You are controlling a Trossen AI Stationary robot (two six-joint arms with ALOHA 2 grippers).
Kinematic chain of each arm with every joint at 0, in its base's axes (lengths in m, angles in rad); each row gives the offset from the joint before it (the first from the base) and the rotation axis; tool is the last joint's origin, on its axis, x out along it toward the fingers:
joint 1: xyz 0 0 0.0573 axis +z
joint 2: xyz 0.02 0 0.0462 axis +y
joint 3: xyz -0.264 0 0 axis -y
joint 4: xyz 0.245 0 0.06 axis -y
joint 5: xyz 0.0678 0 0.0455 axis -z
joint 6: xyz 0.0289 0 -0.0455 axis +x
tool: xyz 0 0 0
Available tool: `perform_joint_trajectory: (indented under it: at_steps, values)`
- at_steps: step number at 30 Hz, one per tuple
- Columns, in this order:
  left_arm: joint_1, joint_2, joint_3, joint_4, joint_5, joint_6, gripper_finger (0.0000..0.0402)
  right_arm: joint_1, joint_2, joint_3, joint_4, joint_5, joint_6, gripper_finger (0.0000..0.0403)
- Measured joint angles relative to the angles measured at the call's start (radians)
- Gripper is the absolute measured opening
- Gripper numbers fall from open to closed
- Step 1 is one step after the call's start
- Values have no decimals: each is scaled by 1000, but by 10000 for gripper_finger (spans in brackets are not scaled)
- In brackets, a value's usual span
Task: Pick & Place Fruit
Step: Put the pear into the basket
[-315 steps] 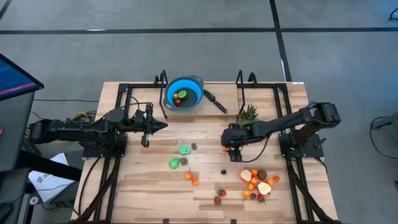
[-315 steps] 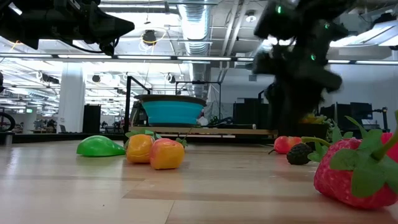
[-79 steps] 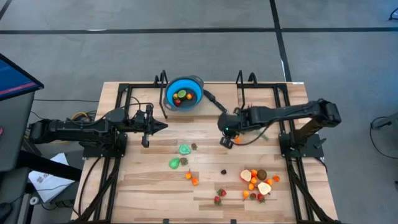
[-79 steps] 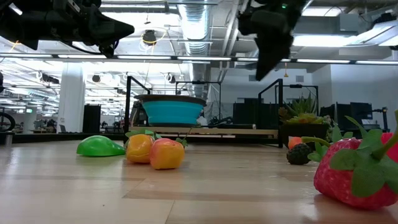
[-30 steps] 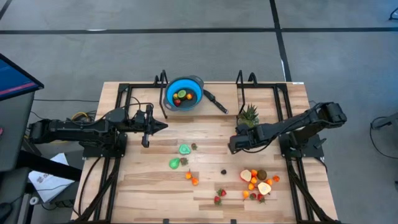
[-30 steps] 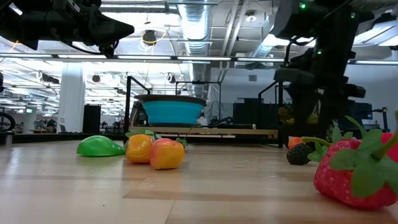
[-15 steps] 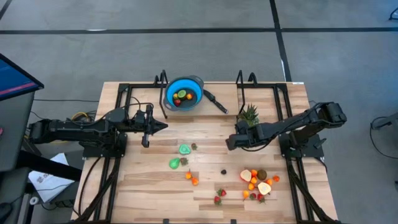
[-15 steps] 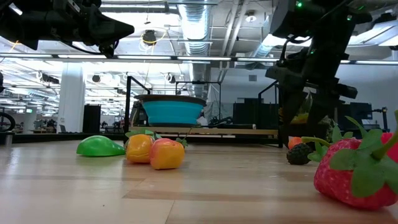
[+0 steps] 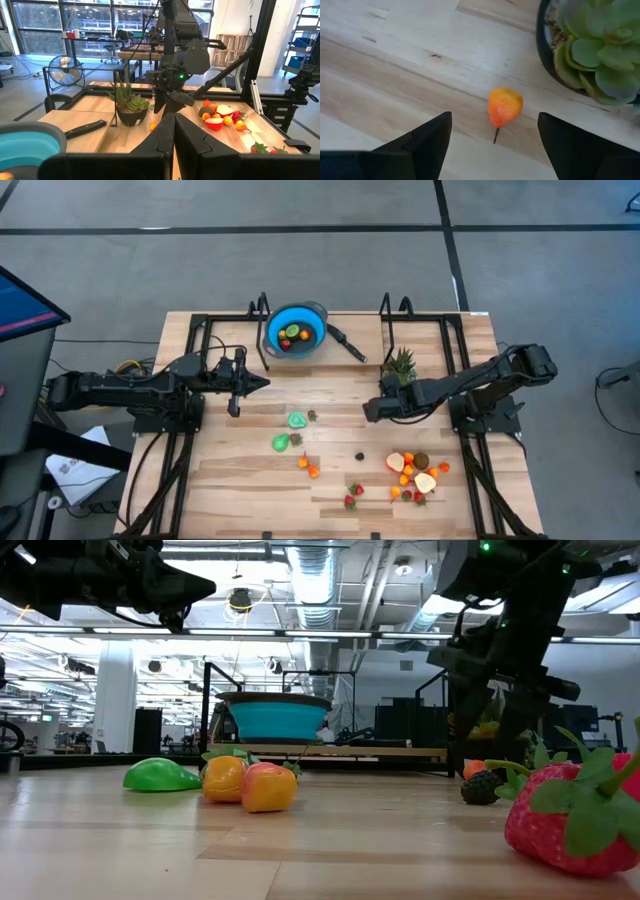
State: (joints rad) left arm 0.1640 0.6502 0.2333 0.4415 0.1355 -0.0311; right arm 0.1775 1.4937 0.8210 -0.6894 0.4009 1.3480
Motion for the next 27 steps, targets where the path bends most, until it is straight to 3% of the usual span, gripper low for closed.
perform_joint_trajectory:
  at_steps: [27]
  values:
    - [0,0,0,0,0,0,2,-3,0,-209,299,46,-11,290]
